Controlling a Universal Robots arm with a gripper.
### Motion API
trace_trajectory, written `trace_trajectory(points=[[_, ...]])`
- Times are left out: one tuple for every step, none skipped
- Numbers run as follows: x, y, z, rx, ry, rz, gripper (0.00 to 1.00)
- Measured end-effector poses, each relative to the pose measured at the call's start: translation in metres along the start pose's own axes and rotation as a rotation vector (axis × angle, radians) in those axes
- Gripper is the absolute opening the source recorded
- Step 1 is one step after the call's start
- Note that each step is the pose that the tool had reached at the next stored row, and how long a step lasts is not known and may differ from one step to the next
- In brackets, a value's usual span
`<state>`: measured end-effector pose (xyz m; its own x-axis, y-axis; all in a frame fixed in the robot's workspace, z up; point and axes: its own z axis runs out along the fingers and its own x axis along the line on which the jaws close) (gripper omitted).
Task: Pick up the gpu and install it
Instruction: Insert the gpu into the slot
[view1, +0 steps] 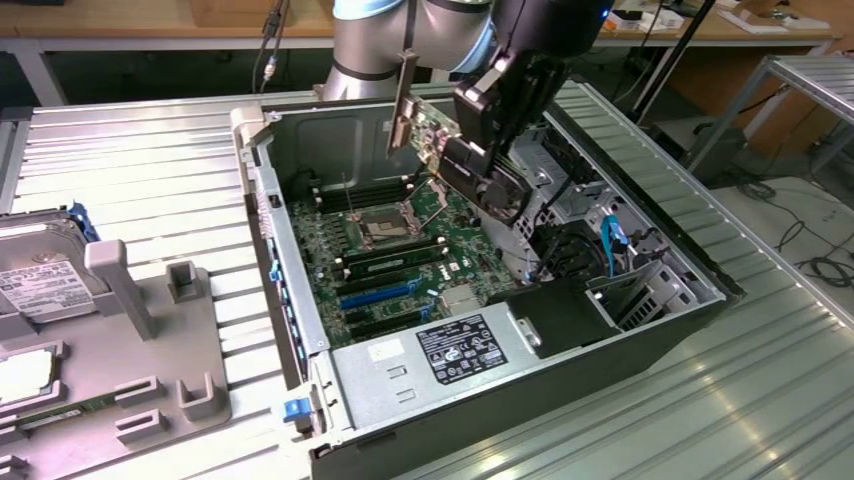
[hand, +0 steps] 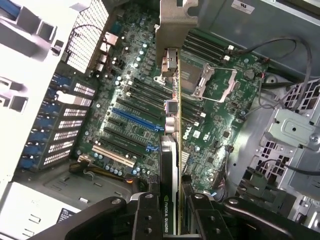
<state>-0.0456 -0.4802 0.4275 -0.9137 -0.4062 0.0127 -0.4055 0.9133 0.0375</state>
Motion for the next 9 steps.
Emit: trace_trajectory(points=[[0.0000,0.0000,0.0000,0.0002,0.0004,-0.009,0.27],[0.0000,0.0000,0.0000,0.0003,0.0007,-0.016,0.27],[0.0000,0.0000,0.0000,0.0004,0.0011,-0.027,0.27],[0.0000,0.0000,0.0000,0.0005,0.0013,-0.034,0.27],[0.0000,0.0000,0.0000,0.0006,0.0017,-0.042,0.27],[0.0000,0.0000,0.0000,0.0007,0.0019,-0.050,0.27],[0.0000,0.0000,0.0000,0.0008,0.0025,-0.063,0.27],[0.0000,0.0000,0.0000,0.0009,0.0028,-0.072,0.27],[0.0000,0.0000,0.0000,0.0010,0.0031,-0.081,0.27]])
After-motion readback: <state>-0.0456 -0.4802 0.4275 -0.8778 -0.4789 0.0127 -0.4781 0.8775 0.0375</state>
